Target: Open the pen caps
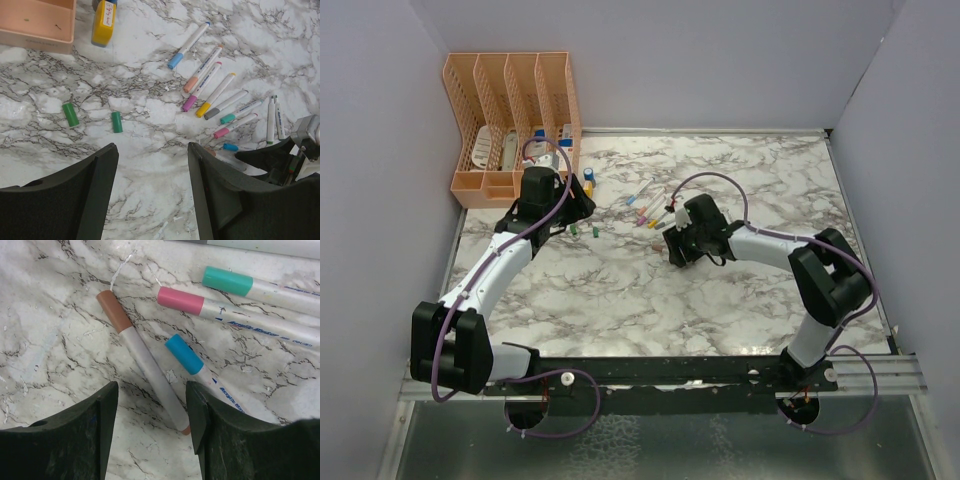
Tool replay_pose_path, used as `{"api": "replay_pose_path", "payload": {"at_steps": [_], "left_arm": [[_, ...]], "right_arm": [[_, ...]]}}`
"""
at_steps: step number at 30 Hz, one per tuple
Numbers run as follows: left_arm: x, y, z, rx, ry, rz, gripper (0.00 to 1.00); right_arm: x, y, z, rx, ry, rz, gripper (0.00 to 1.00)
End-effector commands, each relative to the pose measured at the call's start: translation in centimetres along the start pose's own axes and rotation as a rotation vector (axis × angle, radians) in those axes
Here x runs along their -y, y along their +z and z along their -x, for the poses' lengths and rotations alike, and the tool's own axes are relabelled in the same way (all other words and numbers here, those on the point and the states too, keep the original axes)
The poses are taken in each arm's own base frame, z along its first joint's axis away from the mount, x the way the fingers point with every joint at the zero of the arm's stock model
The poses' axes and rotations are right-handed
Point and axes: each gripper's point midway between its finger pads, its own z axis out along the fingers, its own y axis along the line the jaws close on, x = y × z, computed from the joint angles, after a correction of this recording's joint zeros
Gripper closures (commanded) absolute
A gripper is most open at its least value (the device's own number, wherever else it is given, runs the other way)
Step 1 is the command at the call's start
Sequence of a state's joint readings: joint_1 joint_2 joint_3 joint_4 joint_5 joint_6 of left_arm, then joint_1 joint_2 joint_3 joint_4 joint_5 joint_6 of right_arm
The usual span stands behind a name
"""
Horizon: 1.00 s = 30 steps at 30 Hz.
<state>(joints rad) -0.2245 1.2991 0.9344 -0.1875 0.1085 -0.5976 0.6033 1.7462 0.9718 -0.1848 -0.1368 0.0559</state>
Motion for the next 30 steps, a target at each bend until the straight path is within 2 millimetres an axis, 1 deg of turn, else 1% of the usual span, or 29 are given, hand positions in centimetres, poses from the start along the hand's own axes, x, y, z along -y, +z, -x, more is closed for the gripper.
{"api": "replay_pose_path", "payload": {"at_steps": [1,3,6,10,19,22,26,27,30], "left_arm": [[0.7,-0.6,0.4,0.022,-0.010,-0.036,0.39],[0.7,-0.6,0.4,0.023,-0.011,-0.037,0.39],[0.6,-0.6,0.3,0.024,-0.014,-0.037,0.39],[0.7,-0.7,0.3,0.021,-0.017,-0.043,0.39],[0.8,-0.8,0.3,0.024,-0.019,-0.048,0.39],[0.9,-0.9,0.3,0.025,-0.018,-0.049,0.39],[0.9,-1.0,0.4,0.028,-0.018,-0.049,0.39],[0.9,-1.0,0.4,0.029,-0.019,-0.050,0.39],[1.0,-1.1,0.4,0.028,-0.022,-0.053,0.39]], "right_arm": [[-1.2,-0.2,-1.6,-0.030,0.004,0.040,0.46],[-1.8,-0.3,-2.2,-0.047,-0.005,0.048,0.48],[-2.9,-0.6,-2.5,-0.072,-0.034,0.048,0.51],[-3.5,-0.6,-3.0,-0.108,-0.033,0.039,0.53],[-2.2,0.6,-2.9,-0.162,-0.044,-0.042,0.58],[-1.9,1.3,-3.2,-0.188,-0.041,-0.055,0.62],[-1.8,1.8,-3.8,-0.222,-0.033,-0.059,0.71],[-1.8,1.9,-4.0,-0.229,-0.030,-0.059,0.74],[-1.8,1.9,-4.6,-0.250,-0.024,-0.058,0.89]]}}
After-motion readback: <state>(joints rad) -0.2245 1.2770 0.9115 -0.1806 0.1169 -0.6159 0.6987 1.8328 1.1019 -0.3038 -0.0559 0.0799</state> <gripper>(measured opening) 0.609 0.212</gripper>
